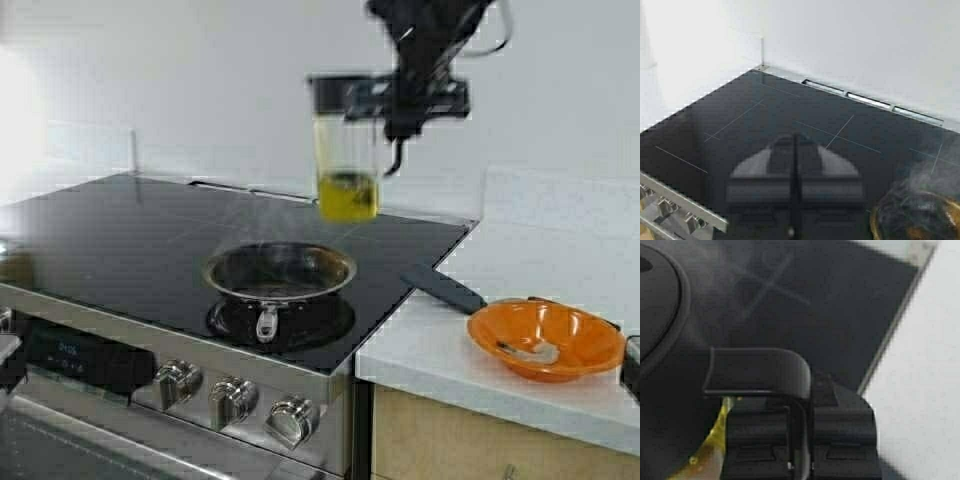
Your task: Add oil to the pan and cook the shrimp and serve it
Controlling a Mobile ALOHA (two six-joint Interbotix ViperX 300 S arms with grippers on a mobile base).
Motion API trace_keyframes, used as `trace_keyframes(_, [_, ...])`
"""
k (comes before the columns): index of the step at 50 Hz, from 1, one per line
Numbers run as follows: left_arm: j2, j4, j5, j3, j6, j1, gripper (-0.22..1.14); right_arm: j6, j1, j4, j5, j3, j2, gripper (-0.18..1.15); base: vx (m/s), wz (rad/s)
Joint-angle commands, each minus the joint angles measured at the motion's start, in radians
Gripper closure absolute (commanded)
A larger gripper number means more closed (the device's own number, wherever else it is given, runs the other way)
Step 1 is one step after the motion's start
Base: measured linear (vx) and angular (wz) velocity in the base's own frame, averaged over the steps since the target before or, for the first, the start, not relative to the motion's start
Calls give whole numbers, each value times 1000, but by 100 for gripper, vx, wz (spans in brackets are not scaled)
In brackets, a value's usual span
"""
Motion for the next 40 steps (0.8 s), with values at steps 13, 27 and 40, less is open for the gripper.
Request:
trace_keyframes(13, [11, 2, -5, -9, 2, 2, 88, 156, -305, -212, 86, 196, -400, 89, 0, 0])
trace_keyframes(27, [20, 2, -5, -8, 8, 2, 88, 221, -603, -310, 137, 173, -460, 89, 0, 0])
trace_keyframes(40, [32, 2, -8, -6, 23, 2, 89, 238, -776, -390, 54, 89, -334, 89, 0, 0])
